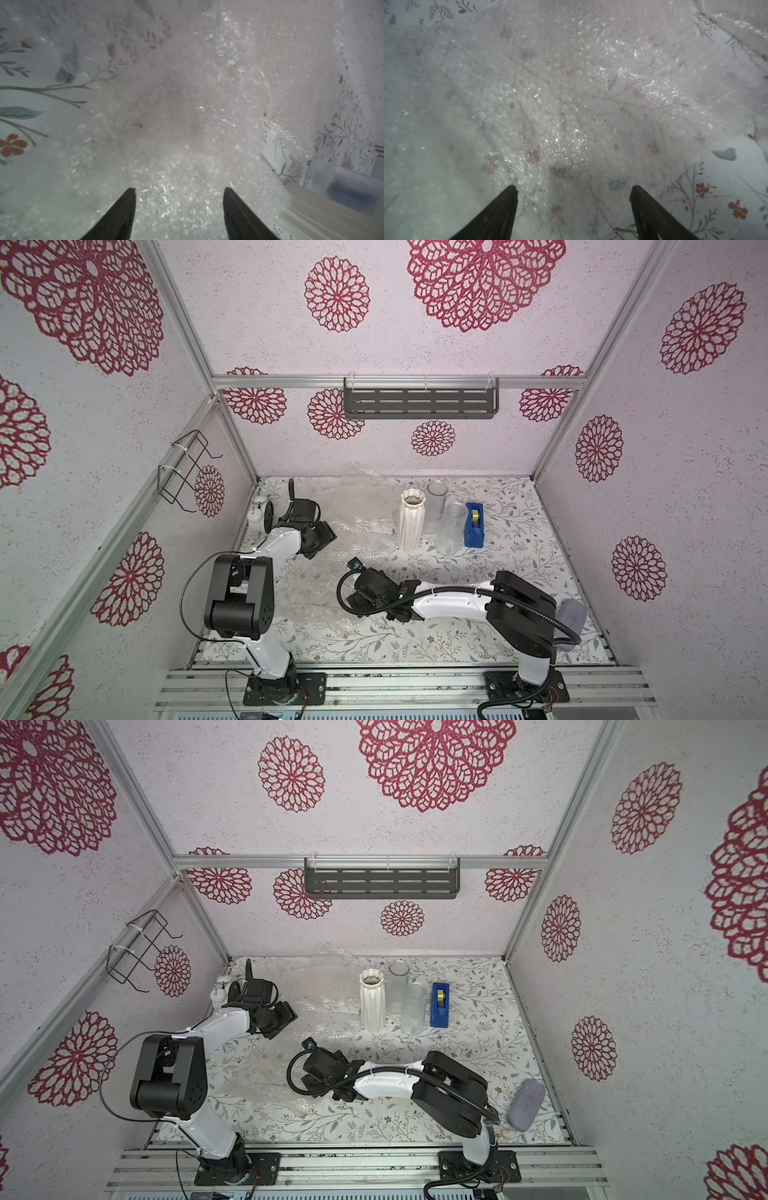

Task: Wrap vases in bubble wrap
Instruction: Adjust the bubble wrap at the center of the board.

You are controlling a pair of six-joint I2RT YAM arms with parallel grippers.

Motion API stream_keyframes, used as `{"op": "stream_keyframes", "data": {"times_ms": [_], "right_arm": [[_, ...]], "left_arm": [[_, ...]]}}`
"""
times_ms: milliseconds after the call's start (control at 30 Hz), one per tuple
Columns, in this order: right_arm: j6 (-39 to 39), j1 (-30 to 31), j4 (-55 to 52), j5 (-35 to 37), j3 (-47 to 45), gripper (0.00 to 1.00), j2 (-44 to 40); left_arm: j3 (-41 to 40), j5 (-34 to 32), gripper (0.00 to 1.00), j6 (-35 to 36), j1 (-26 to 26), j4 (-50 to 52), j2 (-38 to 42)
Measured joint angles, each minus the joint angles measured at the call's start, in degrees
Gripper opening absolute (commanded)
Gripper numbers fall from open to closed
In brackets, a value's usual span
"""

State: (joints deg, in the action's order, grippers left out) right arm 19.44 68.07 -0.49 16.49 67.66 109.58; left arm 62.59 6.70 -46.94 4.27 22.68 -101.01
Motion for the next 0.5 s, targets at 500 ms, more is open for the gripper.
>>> {"op": "stream_keyframes", "data": {"times_ms": [500], "right_arm": [[-2.99, -9.55, 0.72, 7.85, -3.37, 0.89, 1.73]], "left_arm": [[-6.21, 0.35, 0.72, -1.99, -5.33, -5.2, -0.11]]}}
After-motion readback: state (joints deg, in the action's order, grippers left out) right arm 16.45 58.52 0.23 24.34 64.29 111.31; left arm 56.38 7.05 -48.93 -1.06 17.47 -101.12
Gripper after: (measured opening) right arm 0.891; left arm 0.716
